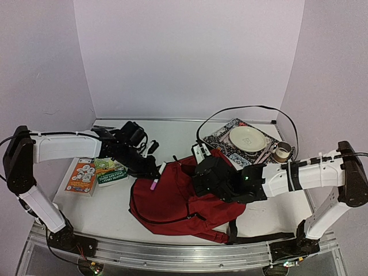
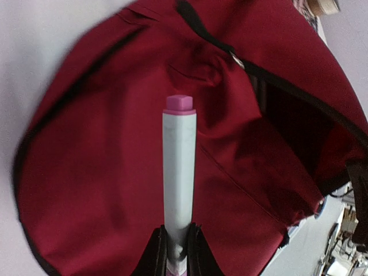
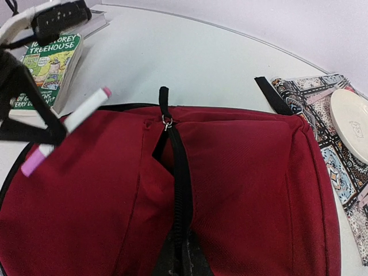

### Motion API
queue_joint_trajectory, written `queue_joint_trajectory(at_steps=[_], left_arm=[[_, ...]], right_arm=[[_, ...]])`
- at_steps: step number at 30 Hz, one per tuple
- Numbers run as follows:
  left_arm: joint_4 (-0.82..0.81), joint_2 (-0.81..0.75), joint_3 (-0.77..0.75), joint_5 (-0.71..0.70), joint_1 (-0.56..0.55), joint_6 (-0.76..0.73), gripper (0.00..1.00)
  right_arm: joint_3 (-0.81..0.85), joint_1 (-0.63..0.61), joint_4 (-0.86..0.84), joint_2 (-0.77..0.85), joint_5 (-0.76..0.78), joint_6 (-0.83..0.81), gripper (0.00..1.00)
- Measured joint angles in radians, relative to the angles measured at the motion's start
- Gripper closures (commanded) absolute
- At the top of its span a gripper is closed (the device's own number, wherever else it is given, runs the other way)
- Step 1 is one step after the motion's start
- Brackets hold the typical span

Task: Pack the student bag
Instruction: Place the pen in the lower front pocket of the bag.

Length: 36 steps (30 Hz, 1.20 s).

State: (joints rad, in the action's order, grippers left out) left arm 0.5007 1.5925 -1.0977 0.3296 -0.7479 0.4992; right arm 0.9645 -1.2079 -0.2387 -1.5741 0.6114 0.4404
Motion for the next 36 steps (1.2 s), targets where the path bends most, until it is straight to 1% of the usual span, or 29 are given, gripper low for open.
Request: queue_joint_trajectory(at_steps=[3, 5, 8, 12, 16, 20, 24, 30, 36], left_arm=[[-0.02, 0.0, 0.01, 0.041, -0.061, 0.016, 1.0], [-0.041, 0.0, 0.01, 0.062, -0.08, 0.026, 1.0], [-0.071, 0.019, 0.005, 0.088, -0.098, 0.031, 1.0], [-0.101, 0.091, -0.021, 0.114, -0.121, 0.036, 1.0], [-0.126, 0.153, -0.051, 0.113, -0.141, 0.054, 1.0], [-0.187, 0.167, -0.061, 0.113, -0.143, 0.096, 1.0], [-0.285, 0.167, -0.061, 0.084, -0.143, 0.169, 1.0], [-0.47, 0.167, -0.027, -0.01, -0.144, 0.307, 1.0], [-0.568, 0.193, -0.006, -0.062, -0.144, 0.424, 0.96]], right_arm=[[0.011, 0.0, -0.002, -0.008, -0.005, -0.009, 1.0], [0.017, 0.0, -0.005, -0.013, -0.01, -0.014, 1.0], [0.018, 0.0, -0.013, -0.014, -0.023, -0.021, 1.0], [0.018, 0.0, -0.027, -0.014, -0.043, -0.024, 1.0], [0.018, 0.0, -0.04, -0.014, -0.071, -0.024, 1.0], [0.018, 0.0, -0.057, -0.014, -0.108, -0.023, 1.0], [0.009, 0.0, -0.084, -0.014, -0.14, -0.018, 1.0], [0.003, 0.001, -0.095, -0.014, -0.17, -0.005, 1.0], [0.003, 0.001, -0.098, -0.014, -0.182, 0.002, 1.0]])
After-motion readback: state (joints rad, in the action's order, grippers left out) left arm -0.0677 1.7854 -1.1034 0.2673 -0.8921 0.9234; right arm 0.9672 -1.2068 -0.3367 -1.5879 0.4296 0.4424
